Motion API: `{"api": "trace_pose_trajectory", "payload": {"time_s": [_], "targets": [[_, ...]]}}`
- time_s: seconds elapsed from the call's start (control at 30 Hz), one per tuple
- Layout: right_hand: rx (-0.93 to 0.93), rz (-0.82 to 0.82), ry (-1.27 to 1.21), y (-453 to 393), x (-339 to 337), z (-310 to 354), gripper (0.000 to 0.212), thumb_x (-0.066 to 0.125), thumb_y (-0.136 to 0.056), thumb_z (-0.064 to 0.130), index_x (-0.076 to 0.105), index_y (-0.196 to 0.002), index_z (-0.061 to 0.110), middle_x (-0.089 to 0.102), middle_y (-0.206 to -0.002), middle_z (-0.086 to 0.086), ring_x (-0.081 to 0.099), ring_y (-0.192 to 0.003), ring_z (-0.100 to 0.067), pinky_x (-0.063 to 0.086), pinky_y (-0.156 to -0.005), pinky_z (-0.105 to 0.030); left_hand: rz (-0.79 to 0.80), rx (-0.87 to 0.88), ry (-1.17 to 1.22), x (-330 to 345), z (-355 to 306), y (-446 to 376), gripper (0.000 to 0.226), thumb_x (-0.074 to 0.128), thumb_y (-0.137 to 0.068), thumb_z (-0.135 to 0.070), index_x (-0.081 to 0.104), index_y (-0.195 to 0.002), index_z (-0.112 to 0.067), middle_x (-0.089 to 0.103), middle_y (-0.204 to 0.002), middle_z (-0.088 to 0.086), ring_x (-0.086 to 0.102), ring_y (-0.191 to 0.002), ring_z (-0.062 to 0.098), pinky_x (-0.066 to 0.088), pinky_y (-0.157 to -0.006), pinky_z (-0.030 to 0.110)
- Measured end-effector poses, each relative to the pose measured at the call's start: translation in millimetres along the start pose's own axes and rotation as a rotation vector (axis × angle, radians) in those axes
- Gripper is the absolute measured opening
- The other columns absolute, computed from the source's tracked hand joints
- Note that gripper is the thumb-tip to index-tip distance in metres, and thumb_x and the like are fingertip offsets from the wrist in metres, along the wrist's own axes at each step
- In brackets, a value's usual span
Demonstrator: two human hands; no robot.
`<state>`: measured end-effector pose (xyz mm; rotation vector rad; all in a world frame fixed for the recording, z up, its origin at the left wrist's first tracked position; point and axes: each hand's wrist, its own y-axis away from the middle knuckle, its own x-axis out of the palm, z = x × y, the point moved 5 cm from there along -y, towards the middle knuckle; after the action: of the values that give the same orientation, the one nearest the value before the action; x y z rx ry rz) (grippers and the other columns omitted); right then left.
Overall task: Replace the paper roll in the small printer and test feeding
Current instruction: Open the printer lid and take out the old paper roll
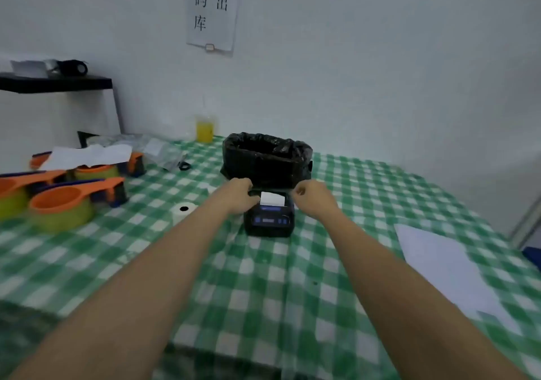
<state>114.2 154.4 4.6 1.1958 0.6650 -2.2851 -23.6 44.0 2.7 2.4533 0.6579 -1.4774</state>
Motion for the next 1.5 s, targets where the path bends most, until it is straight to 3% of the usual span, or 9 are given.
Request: {"api": "trace_pose_trajectory", "payload": {"time_s": [0.2, 0.3, 0.4, 0.6, 0.7, 0.8, 0.9, 1.23, 1.5], "targets": [[0.192, -0.015, -0.341, -7, 27, -39, 0.017, 0.059, -0.086, 0.019, 0.062, -0.069, 0.017, 0.067, -0.079, -0.008, 0.063, -0.074, -0.024, 0.055, -0.076, -0.041, -0.019, -0.009, 0.191, 26, 12, -1, 0.063, 0.053, -0.090, -0.040, 0.033, -0.141, -0.007, 0.032, -0.150, 0.014, 0.038, -0.135, 0.029, 0.032, -0.108, 0.036], [0.285, 0.030, -0.518, -13, 33, -45, 0.021, 0.061, -0.087, 0.015, 0.059, -0.066, 0.012, 0.065, -0.070, -0.012, 0.058, -0.054, -0.019, 0.052, -0.058, -0.033, -0.037, -0.012, 0.253, 33, 11, -4, 0.065, 0.051, -0.091, -0.039, 0.028, -0.145, -0.008, 0.032, -0.151, 0.013, 0.037, -0.135, 0.027, 0.032, -0.108, 0.034], [0.383, 0.161, -0.605, -17, 35, -46, 0.011, 0.061, -0.086, 0.014, 0.057, -0.079, 0.007, 0.059, -0.065, -0.009, 0.053, -0.049, -0.016, 0.042, -0.046, -0.023, -0.067, -0.026, 0.280, 38, 12, -7, 0.064, 0.053, -0.092, -0.035, 0.027, -0.144, -0.008, 0.035, -0.146, 0.015, 0.038, -0.133, 0.028, 0.032, -0.107, 0.034], [0.466, 0.357, -0.475, -33, 24, -39, 0.017, 0.062, -0.086, 0.008, 0.055, -0.071, 0.006, 0.057, -0.062, -0.008, 0.051, -0.029, -0.007, 0.040, -0.032, -0.012, -0.058, -0.032, 0.315, 39, 14, -8, 0.069, 0.054, -0.091, -0.036, 0.022, -0.147, -0.010, 0.030, -0.148, 0.012, 0.034, -0.136, 0.027, 0.030, -0.109, 0.034], [0.476, 0.424, -0.354, -46, 18, -31, 0.018, 0.064, -0.085, 0.003, 0.056, -0.068, 0.001, 0.060, -0.059, -0.011, 0.054, -0.028, -0.008, 0.045, -0.032, -0.015, -0.062, -0.008, 0.289, 38, 13, -8, 0.064, 0.053, -0.091, -0.035, 0.028, -0.144, -0.010, 0.032, -0.147, 0.013, 0.036, -0.134, 0.028, 0.031, -0.107, 0.033], [0.504, 0.536, -0.239, -53, 17, -23, 0.021, 0.058, -0.089, 0.004, 0.057, -0.069, 0.000, 0.061, -0.039, -0.008, 0.055, -0.028, -0.008, 0.049, -0.034, -0.017, -0.062, 0.001, 0.266, 39, 15, -12, 0.067, 0.053, -0.090, -0.037, 0.025, -0.146, -0.012, 0.031, -0.149, 0.011, 0.034, -0.136, 0.029, 0.030, -0.111, 0.037], [0.524, 0.626, -0.176, -58, 19, -20, 0.020, 0.052, -0.093, 0.005, 0.058, -0.074, 0.000, 0.062, -0.038, -0.007, 0.058, -0.031, -0.008, 0.051, -0.039, -0.017, -0.052, 0.017, 0.234, 39, 18, -16, 0.064, 0.054, -0.089, -0.039, 0.033, -0.142, -0.011, 0.035, -0.145, 0.011, 0.037, -0.132, 0.029, 0.032, -0.111, 0.040], [0.579, 0.663, -0.296, -63, 25, -34, 0.012, 0.055, -0.090, 0.001, 0.061, -0.079, -0.001, 0.069, -0.051, -0.012, 0.068, -0.044, -0.012, 0.056, -0.048, -0.019, -0.027, 0.068, 0.165, 44, 21, -25, 0.060, 0.051, -0.090, -0.040, 0.033, -0.142, -0.015, 0.031, -0.148, 0.006, 0.029, -0.135, 0.029, 0.024, -0.110, 0.034], [0.557, 0.722, -0.232, -66, 28, -31, 0.012, 0.055, -0.090, 0.002, 0.059, -0.083, -0.006, 0.070, -0.053, -0.013, 0.068, -0.045, -0.012, 0.057, -0.050, -0.019, 0.012, 0.079, 0.200, 48, 26, -32, 0.071, 0.052, -0.089, -0.044, 0.024, -0.146, -0.015, 0.025, -0.153, 0.005, 0.028, -0.139, 0.028, 0.025, -0.116, 0.042]]}}
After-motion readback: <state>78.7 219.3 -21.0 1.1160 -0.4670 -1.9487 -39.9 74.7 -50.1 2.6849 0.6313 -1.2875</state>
